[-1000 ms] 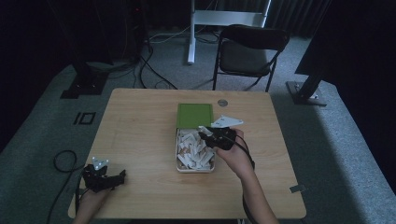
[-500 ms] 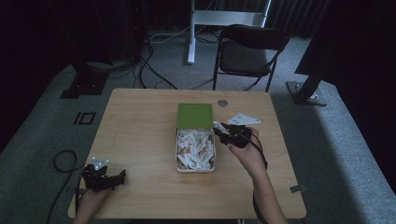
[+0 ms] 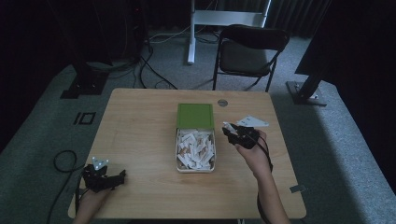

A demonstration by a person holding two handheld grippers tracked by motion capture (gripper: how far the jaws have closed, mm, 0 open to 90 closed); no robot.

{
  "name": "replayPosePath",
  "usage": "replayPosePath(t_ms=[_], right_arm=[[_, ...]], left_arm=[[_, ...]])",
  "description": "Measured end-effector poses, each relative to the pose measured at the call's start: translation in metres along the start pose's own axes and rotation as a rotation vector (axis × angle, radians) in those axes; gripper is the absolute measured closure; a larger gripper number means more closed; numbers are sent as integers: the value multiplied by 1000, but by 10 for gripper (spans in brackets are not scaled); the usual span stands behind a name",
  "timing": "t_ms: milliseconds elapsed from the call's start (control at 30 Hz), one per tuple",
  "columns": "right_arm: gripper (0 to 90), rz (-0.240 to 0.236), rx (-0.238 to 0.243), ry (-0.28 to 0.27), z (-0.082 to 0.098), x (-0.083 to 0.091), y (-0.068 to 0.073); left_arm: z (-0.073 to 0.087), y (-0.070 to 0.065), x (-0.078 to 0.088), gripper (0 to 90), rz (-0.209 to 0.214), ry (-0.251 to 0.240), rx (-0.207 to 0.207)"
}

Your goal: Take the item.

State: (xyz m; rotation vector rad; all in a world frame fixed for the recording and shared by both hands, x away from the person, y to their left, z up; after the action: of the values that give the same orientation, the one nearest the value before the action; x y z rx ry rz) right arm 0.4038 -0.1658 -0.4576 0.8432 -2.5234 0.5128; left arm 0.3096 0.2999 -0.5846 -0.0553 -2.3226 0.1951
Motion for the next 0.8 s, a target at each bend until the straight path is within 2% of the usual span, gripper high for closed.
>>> replayPosePath(t_ms=[367,500,600,800], right_arm=[[641,46,-35,24,26,-5,-17],[640,50,-48,14,33,-8,-21],[640,64,-47,27,39,-12,-23],[640,81,-77,47,51,-20,-28]], left_arm=[[0,0,0,27,0,1,0],[0,0,0,27,0,1,0],[0,0,0,27,0,1,0],[0,0,0,27,0,1,0]])
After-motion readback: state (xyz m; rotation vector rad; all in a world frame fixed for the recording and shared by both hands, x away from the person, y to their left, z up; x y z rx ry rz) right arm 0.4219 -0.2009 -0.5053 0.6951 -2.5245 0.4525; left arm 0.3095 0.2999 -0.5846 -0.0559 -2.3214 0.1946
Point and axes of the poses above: each handheld gripper's, and its own axes: x roughly backward along the jaws, z roughly out of its underside, y roughly to its left, the point moved 5 cm from there along -x, roughly forward along the jaws, and after that the axes turned 14 degrees about x, right-handed, at the moved point
